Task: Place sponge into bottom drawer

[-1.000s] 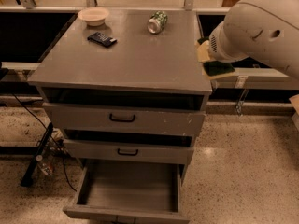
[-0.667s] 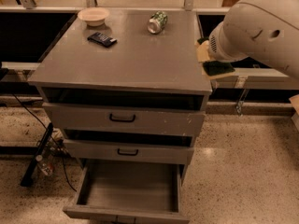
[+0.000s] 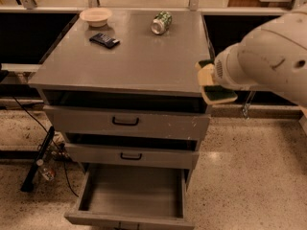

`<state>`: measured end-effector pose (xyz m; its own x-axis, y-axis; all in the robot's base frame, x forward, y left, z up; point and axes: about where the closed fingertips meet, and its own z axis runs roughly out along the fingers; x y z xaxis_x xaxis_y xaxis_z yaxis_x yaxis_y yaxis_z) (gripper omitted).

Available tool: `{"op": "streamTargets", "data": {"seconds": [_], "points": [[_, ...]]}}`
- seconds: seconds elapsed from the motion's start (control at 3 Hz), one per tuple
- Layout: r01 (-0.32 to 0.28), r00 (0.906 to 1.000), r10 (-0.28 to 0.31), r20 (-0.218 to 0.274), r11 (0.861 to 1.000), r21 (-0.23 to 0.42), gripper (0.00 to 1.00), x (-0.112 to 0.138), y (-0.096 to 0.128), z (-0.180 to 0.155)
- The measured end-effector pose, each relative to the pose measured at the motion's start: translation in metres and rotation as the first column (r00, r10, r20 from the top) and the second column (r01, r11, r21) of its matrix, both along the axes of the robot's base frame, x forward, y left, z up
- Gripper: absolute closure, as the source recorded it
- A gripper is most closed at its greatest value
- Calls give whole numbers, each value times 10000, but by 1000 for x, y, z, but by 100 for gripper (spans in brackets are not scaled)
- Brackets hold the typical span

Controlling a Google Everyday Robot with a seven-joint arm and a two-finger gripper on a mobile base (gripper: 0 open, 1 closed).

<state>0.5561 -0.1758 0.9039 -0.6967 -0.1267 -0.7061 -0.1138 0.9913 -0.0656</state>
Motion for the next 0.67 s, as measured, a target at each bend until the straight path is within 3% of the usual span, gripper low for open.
{"op": "streamTargets", "data": {"seconds": [0.33,0.67], "points": [[-274,9986,280,-439,9995,137,100,-23,4,-20],[-434,9902,412,-1334,9990,-132,100,-37,-3,-55]]}}
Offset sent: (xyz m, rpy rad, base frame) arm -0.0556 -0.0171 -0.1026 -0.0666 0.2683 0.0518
